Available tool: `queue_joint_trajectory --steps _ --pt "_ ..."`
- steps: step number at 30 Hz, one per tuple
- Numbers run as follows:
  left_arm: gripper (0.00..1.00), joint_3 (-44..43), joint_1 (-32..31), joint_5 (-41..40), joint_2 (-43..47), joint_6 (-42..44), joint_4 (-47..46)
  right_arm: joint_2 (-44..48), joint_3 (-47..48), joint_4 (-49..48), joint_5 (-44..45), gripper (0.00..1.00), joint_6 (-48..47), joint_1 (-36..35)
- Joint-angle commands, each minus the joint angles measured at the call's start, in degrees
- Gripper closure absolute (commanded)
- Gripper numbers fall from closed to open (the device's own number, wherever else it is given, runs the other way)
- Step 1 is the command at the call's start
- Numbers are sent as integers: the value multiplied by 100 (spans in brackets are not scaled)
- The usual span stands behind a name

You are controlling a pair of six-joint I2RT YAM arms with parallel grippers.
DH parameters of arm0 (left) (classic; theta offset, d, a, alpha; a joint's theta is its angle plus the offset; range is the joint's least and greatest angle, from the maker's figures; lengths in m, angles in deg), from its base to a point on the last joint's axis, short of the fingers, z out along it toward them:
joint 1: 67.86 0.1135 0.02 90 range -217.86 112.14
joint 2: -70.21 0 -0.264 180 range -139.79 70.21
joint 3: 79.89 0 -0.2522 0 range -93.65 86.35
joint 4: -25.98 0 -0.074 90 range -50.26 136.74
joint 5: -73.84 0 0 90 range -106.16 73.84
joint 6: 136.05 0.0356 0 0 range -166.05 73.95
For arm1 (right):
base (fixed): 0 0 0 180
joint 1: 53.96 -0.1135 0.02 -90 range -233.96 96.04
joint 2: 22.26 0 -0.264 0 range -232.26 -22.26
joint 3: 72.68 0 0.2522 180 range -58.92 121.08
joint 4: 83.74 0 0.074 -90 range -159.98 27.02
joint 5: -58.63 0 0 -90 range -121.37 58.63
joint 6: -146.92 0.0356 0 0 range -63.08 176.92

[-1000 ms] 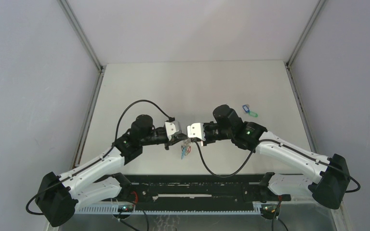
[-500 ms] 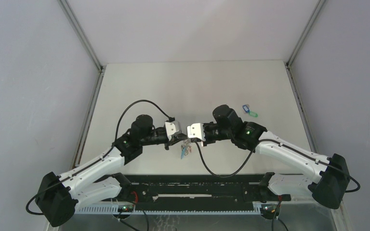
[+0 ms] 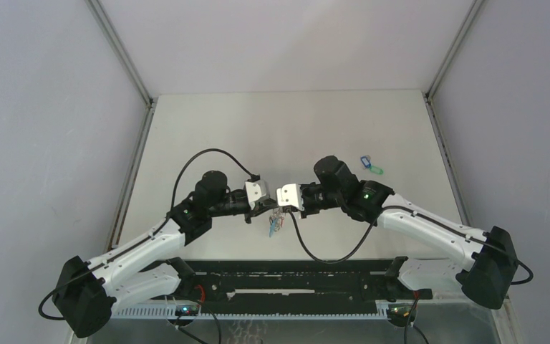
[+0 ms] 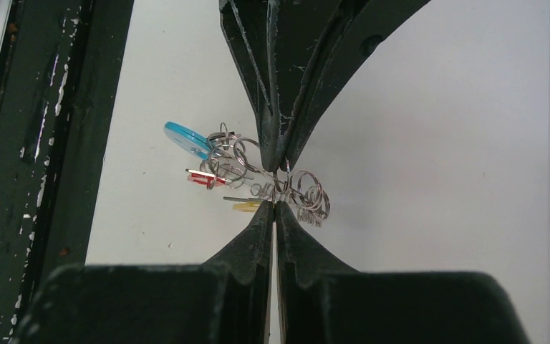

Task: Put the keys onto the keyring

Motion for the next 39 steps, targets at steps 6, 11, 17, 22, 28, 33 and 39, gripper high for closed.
queue_joint_trajectory --steps 6,11,17,22,28,33,39 --pt "100 -208 43 90 116 113 -119 144 276 -35 33 100 94 3" --pt "100 -212 42 94 108 124 -105 253 274 27 94 100 111 3" --pt "100 -212 43 89 103 132 -108 252 276 -31 127 100 120 3" --pt "100 -221 42 111 97 131 -111 191 276 -94 90 100 144 16" --pt "100 -221 43 129 107 139 -110 172 276 -166 116 100 187 20" --pt "100 -233 39 153 74 142 -111 154 275 -176 89 100 200 37" --pt "100 -236 43 159 82 144 -103 113 280 -202 53 100 208 54"
